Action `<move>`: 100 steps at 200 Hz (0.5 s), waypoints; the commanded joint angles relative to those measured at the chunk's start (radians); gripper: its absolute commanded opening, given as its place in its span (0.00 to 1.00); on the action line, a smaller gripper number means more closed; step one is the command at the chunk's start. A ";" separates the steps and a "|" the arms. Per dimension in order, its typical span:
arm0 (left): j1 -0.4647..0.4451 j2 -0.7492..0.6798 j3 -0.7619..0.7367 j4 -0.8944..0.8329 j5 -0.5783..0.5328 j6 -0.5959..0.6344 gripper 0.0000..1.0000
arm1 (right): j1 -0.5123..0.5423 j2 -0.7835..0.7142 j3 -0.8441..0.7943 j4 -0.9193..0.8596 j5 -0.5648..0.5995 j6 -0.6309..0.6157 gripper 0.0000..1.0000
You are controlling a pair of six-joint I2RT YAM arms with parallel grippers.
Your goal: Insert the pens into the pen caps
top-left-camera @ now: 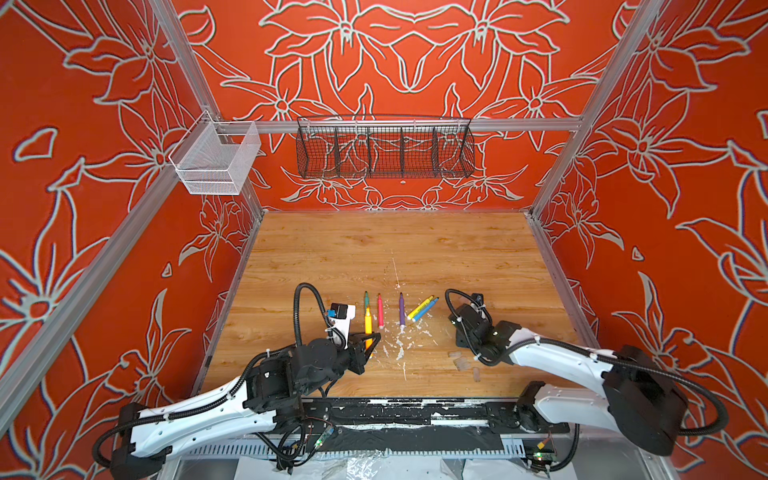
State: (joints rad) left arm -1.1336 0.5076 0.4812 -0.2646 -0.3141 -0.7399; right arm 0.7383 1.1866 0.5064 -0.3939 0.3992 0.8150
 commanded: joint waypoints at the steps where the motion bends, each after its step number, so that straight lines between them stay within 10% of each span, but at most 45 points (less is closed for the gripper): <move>1: -0.005 0.022 0.037 -0.018 -0.016 0.016 0.00 | -0.003 -0.086 0.059 -0.180 0.002 0.009 0.47; 100: -0.005 0.156 0.080 0.021 0.045 0.029 0.00 | 0.244 -0.354 0.147 -0.631 -0.166 0.114 0.39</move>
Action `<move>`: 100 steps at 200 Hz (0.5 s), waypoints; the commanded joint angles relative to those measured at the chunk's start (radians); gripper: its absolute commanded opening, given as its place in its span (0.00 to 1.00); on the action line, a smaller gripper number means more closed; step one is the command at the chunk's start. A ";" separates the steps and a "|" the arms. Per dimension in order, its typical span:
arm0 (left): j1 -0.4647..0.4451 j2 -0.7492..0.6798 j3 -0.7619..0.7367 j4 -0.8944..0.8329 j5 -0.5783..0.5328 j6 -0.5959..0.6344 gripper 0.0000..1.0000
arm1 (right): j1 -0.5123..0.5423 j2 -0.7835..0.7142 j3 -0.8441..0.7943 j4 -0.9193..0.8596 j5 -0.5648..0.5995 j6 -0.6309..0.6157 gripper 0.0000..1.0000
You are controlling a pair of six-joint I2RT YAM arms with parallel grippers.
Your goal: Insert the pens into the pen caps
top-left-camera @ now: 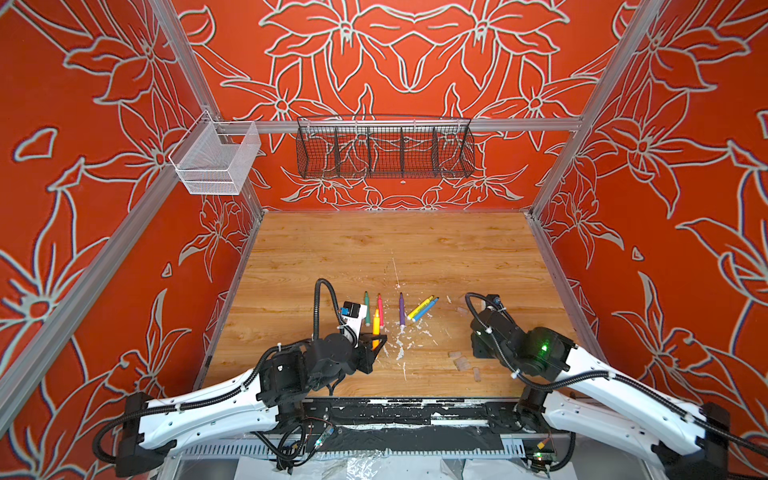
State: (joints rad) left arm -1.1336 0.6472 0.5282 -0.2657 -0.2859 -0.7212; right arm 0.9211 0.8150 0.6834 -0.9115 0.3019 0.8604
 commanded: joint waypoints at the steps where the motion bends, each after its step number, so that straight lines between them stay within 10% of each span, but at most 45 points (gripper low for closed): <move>1: -0.005 0.018 0.033 0.022 0.017 0.011 0.00 | 0.064 0.020 -0.031 -0.115 -0.069 0.069 0.39; 100: -0.005 0.098 0.042 0.118 0.170 0.105 0.00 | 0.108 0.066 -0.187 -0.040 -0.153 0.146 0.37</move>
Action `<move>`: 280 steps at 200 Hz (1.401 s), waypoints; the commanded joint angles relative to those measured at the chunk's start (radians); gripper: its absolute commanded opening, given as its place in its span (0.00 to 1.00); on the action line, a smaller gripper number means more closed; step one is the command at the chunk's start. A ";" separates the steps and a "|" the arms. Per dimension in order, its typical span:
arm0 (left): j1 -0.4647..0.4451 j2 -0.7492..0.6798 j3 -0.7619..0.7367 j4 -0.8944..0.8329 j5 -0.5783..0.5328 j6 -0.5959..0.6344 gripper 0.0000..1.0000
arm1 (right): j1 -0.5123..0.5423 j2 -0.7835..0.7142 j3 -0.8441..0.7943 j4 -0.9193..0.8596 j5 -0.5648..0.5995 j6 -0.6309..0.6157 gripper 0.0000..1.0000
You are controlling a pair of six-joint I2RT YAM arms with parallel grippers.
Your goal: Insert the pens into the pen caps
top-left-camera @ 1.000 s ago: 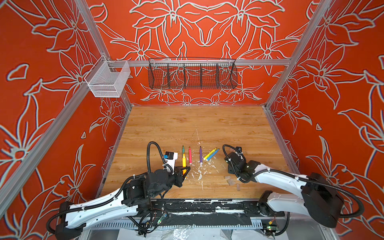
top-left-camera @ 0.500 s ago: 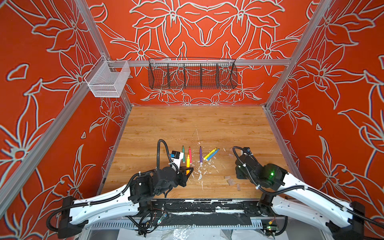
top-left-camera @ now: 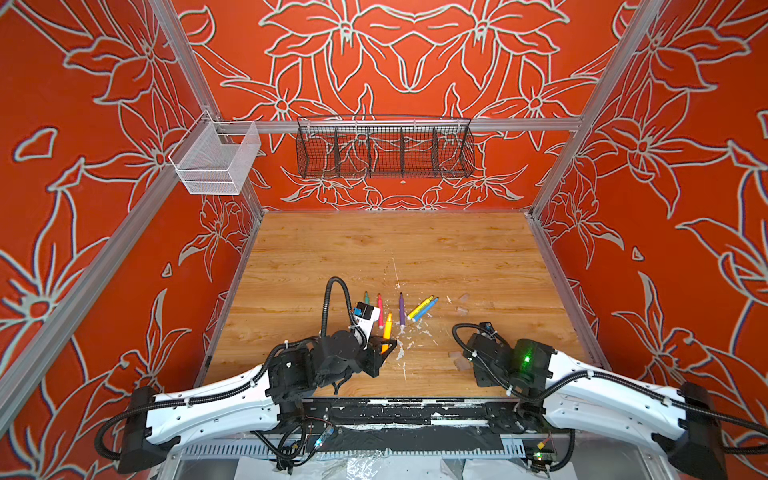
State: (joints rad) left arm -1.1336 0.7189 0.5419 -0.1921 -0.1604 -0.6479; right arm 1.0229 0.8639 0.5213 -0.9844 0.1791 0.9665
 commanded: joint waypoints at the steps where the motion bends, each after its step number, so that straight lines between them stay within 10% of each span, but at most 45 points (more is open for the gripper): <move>1: -0.005 0.027 0.029 0.045 0.045 0.032 0.00 | 0.006 0.019 -0.025 0.035 -0.031 0.040 0.38; 280: -0.005 0.004 0.016 0.038 0.038 0.018 0.00 | 0.058 0.257 -0.115 0.253 -0.020 0.130 0.18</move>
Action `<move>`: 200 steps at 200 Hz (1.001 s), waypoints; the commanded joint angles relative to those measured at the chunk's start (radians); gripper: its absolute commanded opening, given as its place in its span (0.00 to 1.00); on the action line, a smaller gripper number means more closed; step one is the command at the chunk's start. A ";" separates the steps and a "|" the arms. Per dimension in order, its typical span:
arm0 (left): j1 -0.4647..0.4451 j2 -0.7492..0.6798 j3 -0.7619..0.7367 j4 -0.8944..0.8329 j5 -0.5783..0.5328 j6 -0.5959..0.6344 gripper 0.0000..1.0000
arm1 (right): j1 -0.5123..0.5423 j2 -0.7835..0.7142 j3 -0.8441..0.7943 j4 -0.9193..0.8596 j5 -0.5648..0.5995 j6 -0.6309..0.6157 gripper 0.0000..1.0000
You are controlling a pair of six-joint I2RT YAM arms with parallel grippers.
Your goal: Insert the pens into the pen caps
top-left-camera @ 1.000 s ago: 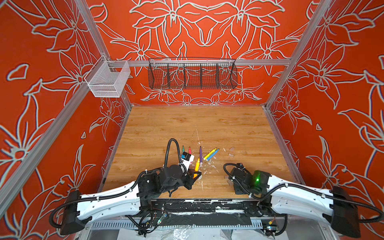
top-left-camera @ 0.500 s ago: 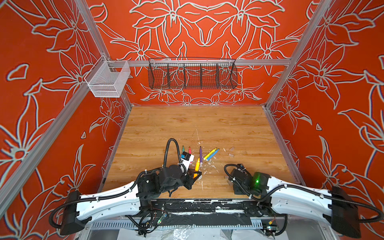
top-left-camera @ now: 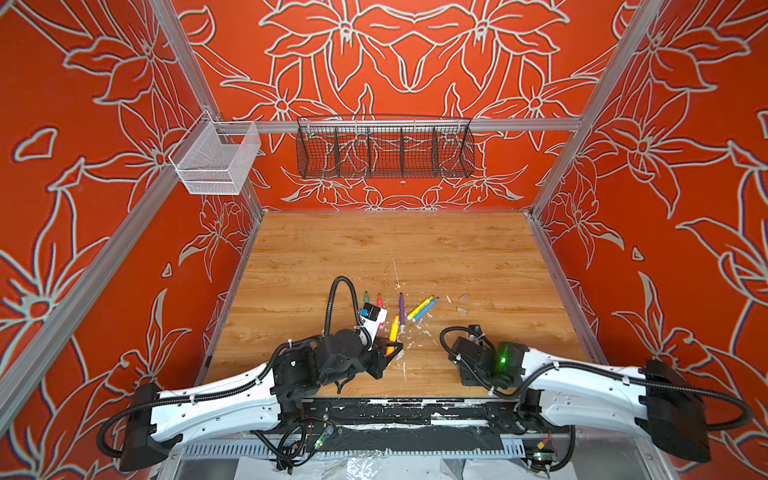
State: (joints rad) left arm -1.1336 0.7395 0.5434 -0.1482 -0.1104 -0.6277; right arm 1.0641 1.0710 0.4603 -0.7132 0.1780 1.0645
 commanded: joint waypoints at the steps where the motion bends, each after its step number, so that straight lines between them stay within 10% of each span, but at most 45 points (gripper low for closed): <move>1: -0.005 -0.017 0.015 -0.006 -0.012 -0.002 0.00 | 0.017 0.050 -0.054 -0.018 -0.019 0.032 0.18; 66: -0.005 -0.048 -0.038 0.048 -0.034 -0.038 0.00 | 0.040 -0.041 -0.047 -0.053 0.049 0.064 0.14; 119: -0.005 -0.021 -0.047 0.127 0.062 0.032 0.00 | 0.037 -0.395 0.095 -0.232 0.332 0.026 0.11; 200: -0.005 0.206 0.008 0.273 0.163 0.065 0.00 | 0.037 -0.554 0.121 0.535 0.206 -0.321 0.10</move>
State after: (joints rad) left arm -1.1336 0.9024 0.5125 0.0376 0.0017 -0.5846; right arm 1.0950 0.5137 0.6067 -0.4934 0.4416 0.8448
